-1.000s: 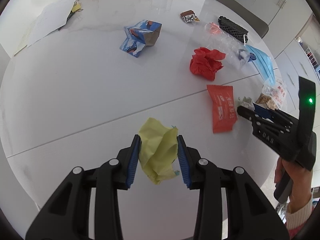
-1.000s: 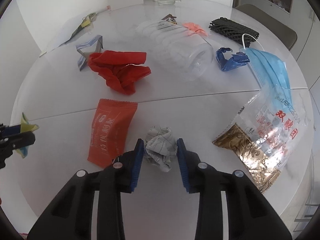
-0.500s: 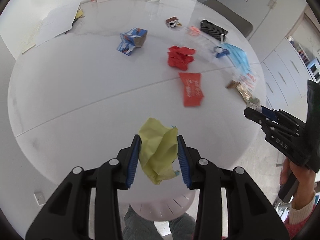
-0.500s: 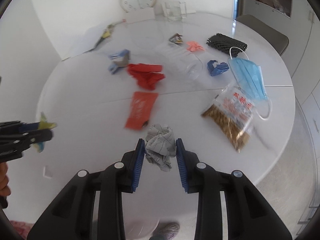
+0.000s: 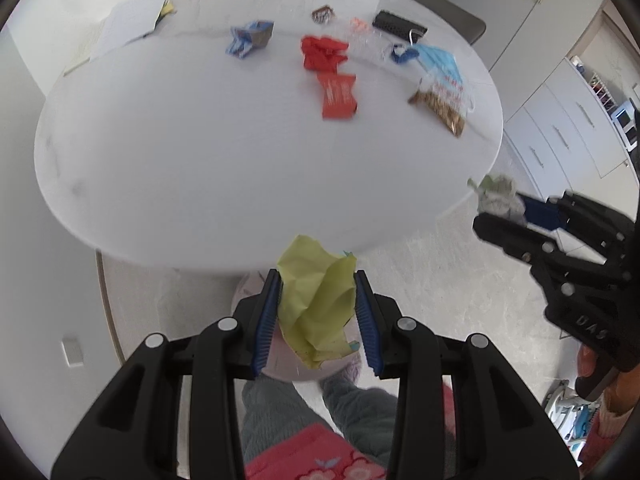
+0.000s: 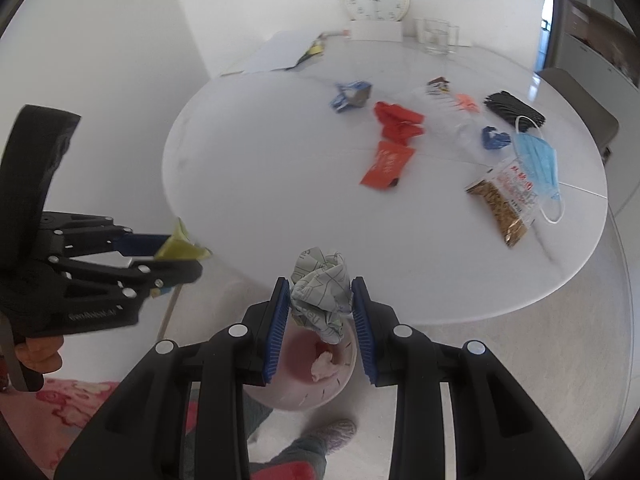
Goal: Collect trash
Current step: 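Release the yellow wrapper and foil into the pink wastebasket with both tools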
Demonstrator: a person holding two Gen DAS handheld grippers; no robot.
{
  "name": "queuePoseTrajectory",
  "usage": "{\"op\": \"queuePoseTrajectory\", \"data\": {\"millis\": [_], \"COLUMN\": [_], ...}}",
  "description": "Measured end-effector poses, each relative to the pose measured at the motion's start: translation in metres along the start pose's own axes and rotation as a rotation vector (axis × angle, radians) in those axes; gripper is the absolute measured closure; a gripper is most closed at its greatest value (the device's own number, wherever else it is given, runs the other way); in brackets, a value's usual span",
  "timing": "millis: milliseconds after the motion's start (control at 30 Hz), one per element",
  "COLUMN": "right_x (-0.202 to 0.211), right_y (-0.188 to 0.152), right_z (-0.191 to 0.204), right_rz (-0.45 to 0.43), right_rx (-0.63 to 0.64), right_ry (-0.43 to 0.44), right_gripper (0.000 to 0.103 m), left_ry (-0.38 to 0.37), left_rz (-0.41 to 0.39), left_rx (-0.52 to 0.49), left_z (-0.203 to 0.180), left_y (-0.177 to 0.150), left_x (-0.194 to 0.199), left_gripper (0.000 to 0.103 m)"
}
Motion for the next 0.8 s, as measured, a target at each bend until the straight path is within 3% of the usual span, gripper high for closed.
{"op": "queuePoseTrajectory", "data": {"millis": [233,300,367,433,667,800], "right_x": [0.004,0.005,0.005,0.006,0.006,0.003], "right_y": [-0.014,-0.016,-0.017,-0.018,-0.019,-0.023], "right_z": [0.007,0.009,0.011,0.014,0.027,0.035], "right_rz": [0.017,0.020,0.025,0.028,0.036,0.047], "right_rx": [0.022,0.028,0.039,0.052,0.091,0.103], "right_ry": [0.040,0.049,0.057,0.065,0.089,0.102], "right_gripper": [0.070,0.070,0.070,0.070,0.070,0.069], "left_ry": [0.014,0.020,0.038,0.052,0.092,0.116], "left_rz": [0.075,0.078,0.062,0.035,0.012,0.008], "left_rx": [0.073,0.083,0.091,0.097,0.110,0.121], "left_z": [0.001,0.000,0.000,0.000,0.010,0.019], "left_y": [-0.033,-0.037,-0.037,-0.038,-0.036,-0.036], "left_x": [-0.021,-0.020,-0.017,-0.010,0.004,0.010], "left_gripper": [0.066,0.057,0.038,0.031,0.020,0.019]}}
Point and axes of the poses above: each gripper's, at about its wrist camera, not at the fingertips, and x roughly against the way its jaws point, z to its left, y to its top, the point moved 5 cm from there along -x, roughly the way its jaws point, and after that the axes turned 1 degree about -z, right-handed, at the moved point
